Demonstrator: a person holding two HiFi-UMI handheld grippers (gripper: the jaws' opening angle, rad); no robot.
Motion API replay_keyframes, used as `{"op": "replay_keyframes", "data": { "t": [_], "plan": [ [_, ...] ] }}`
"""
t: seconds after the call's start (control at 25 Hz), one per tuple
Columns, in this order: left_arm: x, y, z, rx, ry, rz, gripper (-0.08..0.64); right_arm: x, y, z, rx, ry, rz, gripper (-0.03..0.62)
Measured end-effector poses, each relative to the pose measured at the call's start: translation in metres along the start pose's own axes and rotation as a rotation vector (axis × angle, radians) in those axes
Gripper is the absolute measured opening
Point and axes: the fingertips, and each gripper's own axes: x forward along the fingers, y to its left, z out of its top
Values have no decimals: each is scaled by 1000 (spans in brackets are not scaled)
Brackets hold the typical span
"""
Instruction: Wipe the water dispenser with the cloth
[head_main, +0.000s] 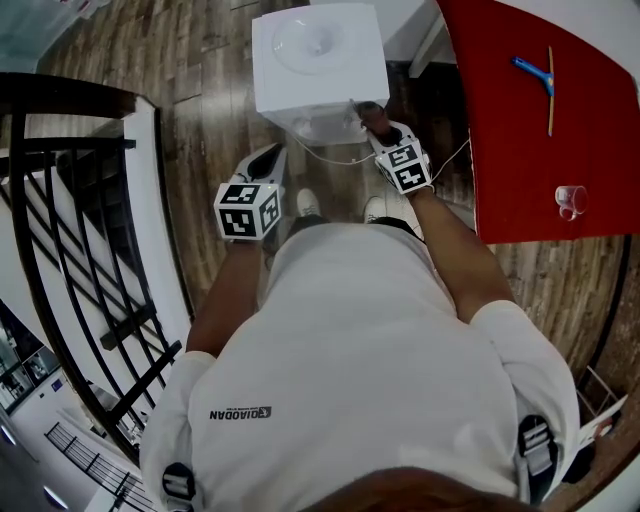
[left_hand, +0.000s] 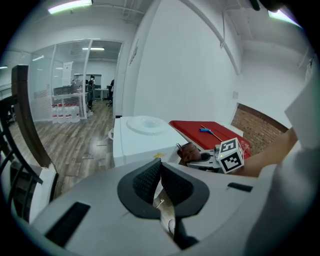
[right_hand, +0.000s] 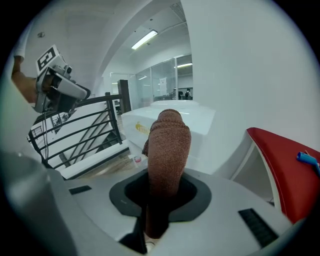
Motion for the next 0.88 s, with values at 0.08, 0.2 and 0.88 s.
{"op": "replay_keyframes", "data": {
  "t": [0.08,0.2,0.88],
  "plan": [
    [0,-5,2,-2,-8,8,0,-5,-10,-4,3,0,-6,71],
    [-2,-13,3,-1,-13,19,0,-13,-24,-9,9,2,-15,71],
    [-57,-12,-19,-68,-44,172,0,-61,-63,-12,239,-69,-46,71]
  ]
}}
